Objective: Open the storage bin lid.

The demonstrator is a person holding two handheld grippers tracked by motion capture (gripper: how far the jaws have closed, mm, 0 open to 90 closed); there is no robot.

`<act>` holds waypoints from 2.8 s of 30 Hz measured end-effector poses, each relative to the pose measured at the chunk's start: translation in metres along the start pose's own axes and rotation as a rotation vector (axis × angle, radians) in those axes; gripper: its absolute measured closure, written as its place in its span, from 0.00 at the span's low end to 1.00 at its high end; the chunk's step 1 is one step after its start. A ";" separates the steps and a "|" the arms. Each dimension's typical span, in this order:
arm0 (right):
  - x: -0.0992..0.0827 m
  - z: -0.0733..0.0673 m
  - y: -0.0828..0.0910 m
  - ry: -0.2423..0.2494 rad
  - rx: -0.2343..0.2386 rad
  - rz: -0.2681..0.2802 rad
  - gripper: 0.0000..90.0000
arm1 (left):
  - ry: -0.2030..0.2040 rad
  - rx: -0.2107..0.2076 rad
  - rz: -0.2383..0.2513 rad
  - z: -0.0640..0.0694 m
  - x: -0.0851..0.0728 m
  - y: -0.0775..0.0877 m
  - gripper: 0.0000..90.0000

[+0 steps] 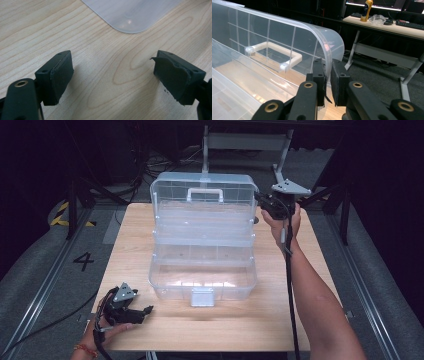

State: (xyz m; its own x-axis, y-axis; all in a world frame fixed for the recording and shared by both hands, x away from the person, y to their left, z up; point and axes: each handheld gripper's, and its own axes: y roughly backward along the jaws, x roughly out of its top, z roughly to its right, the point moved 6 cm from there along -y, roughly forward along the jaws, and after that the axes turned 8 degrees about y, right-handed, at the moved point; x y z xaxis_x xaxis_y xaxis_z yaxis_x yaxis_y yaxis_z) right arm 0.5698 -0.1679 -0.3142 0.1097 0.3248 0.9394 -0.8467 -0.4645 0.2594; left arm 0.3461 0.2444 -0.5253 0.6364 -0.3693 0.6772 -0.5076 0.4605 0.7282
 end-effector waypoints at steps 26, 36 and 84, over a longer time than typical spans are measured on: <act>-0.001 0.007 -0.016 -0.009 0.004 -0.031 0.91 | -0.010 0.006 0.002 -0.001 0.000 0.001 0.19; -0.003 0.010 -0.023 -0.016 0.000 -0.033 0.91 | -0.010 0.005 0.003 -0.001 0.000 0.001 0.19; -0.025 0.019 -0.057 -0.033 -0.018 -0.116 0.92 | -0.008 -0.001 0.002 0.000 0.000 0.000 0.19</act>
State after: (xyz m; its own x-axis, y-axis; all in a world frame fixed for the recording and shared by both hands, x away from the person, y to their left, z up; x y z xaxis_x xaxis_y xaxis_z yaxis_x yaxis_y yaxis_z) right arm 0.6258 -0.1653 -0.3483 0.2242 0.3477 0.9104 -0.8363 -0.4109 0.3629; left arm 0.3461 0.2449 -0.5251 0.6305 -0.3752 0.6795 -0.5083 0.4621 0.7267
